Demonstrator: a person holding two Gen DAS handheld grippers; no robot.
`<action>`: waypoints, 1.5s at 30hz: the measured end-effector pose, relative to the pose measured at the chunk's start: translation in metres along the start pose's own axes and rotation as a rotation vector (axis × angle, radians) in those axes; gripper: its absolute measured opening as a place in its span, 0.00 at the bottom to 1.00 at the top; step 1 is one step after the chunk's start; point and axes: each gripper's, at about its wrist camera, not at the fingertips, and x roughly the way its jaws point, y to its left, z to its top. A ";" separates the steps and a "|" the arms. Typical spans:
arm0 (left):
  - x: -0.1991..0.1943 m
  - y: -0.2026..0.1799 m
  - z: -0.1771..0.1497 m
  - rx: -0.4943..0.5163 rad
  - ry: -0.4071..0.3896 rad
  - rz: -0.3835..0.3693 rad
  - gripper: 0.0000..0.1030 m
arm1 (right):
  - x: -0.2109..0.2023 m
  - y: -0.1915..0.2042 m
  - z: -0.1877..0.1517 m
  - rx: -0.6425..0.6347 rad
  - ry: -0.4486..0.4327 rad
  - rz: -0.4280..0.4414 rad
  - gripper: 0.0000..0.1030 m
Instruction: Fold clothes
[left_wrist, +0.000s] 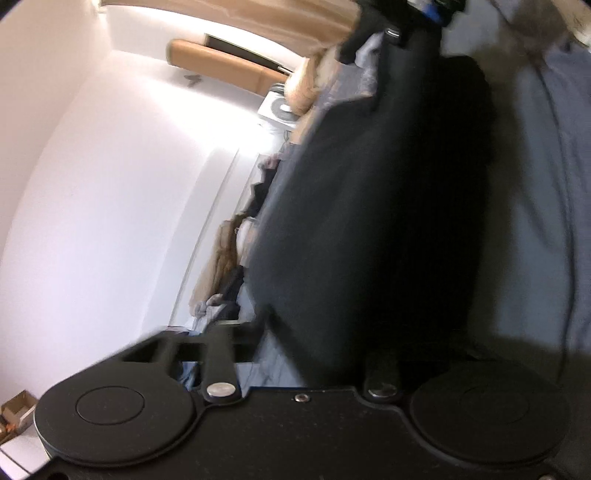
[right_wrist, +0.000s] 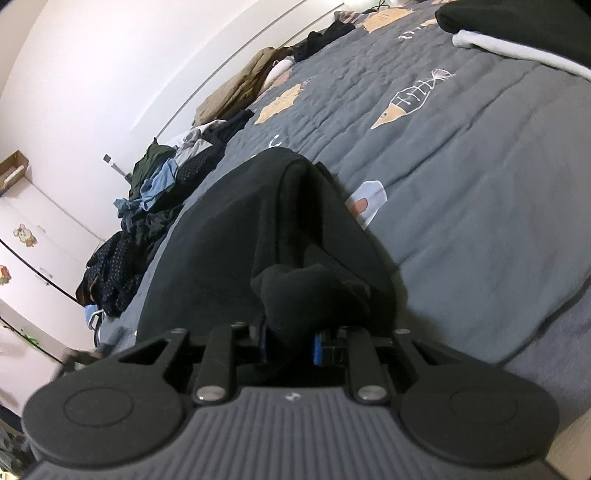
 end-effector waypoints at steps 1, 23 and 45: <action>0.000 -0.004 0.001 0.016 0.004 0.002 0.22 | 0.000 0.000 0.000 0.004 0.001 0.000 0.20; -0.085 0.035 -0.043 -0.019 0.134 -0.123 0.17 | -0.015 0.058 -0.046 -0.143 0.129 0.115 0.22; -0.112 0.027 -0.041 -0.002 0.038 -0.021 0.76 | -0.039 0.050 -0.042 -0.165 0.142 0.030 0.46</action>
